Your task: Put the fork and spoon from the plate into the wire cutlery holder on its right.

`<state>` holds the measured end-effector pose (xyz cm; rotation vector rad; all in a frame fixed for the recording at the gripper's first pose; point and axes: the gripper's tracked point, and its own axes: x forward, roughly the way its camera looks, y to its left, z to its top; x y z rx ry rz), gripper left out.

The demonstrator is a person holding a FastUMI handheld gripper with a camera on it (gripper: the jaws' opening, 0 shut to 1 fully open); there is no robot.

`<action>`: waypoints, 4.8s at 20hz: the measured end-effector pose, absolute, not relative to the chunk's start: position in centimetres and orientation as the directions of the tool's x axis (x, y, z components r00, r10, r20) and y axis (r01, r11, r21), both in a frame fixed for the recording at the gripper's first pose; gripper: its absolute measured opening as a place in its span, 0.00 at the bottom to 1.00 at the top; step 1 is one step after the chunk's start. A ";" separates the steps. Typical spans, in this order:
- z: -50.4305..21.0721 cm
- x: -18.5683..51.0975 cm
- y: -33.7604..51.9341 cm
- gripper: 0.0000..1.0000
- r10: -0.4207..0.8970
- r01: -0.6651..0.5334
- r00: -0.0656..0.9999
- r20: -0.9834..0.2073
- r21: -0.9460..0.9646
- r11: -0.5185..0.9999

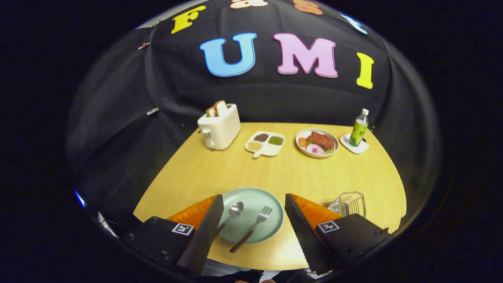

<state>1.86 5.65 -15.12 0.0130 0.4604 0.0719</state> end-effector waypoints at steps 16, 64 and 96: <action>-32.7 4.2 6.4 0.72 -0.011 0.037 0.549 -0.836 0.011 0.999; -21.8 -4.2 -17.6 0.07 0.103 -0.061 -0.074 -0.992 0.107 0.992; -10.6 4.5 -7.6 0.99 0.223 -0.259 0.615 -0.756 0.074 0.963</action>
